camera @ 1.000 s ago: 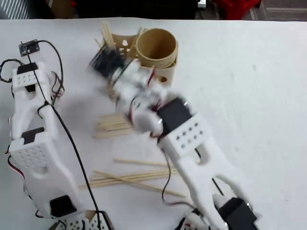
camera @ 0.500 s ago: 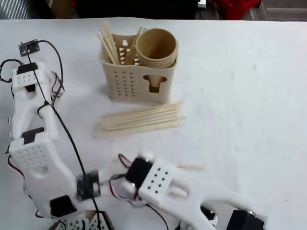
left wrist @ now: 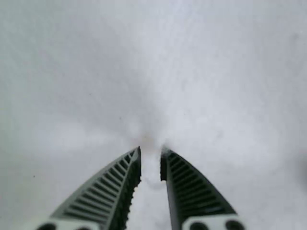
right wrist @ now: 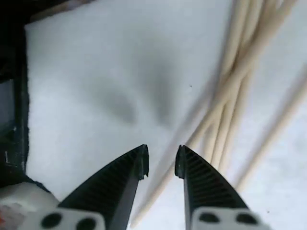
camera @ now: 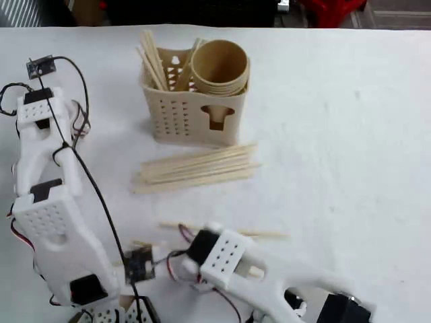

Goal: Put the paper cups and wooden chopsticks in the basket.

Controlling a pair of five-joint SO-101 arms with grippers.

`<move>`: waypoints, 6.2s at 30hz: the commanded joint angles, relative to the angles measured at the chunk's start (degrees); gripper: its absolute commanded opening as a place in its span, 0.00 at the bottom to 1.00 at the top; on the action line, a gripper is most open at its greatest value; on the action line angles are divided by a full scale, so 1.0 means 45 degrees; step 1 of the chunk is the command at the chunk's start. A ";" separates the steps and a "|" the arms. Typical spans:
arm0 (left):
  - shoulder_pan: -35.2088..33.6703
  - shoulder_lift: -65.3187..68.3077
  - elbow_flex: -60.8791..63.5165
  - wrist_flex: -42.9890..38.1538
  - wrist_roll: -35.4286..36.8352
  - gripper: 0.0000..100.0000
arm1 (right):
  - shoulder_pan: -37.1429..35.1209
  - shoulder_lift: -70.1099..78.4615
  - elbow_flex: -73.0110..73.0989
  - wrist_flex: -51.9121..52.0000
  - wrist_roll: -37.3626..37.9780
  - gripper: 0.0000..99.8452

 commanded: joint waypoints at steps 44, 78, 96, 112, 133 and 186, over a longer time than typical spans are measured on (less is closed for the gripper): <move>0.2139 -0.8078 -0.1133 0.5431 -0.5841 0.09 | 1.0774 -0.5617 -0.1661 -0.0654 -0.2989 0.10; 1.1341 -0.6593 0.8283 -0.0078 -1.0335 0.13 | 1.5678 -0.7570 0.6154 -0.3683 -0.1368 0.10; 1.2591 -0.4952 0.8147 -0.0860 -1.0139 0.18 | 1.5678 -0.7570 0.6173 -0.3643 -0.1348 0.10; 1.2317 -0.4874 0.8147 -0.1231 -1.0159 0.03 | 1.5678 -0.7570 0.6310 -0.3702 -0.1348 0.10; 1.1419 -1.0676 0.4611 0.3126 -0.9397 0.02 | 1.5658 -0.7570 0.6447 -0.3995 -0.1348 0.10; 0.7121 -0.7941 0.0215 -0.6408 -0.1153 0.03 | 1.5658 -0.7590 0.6427 -0.3995 -0.1426 0.10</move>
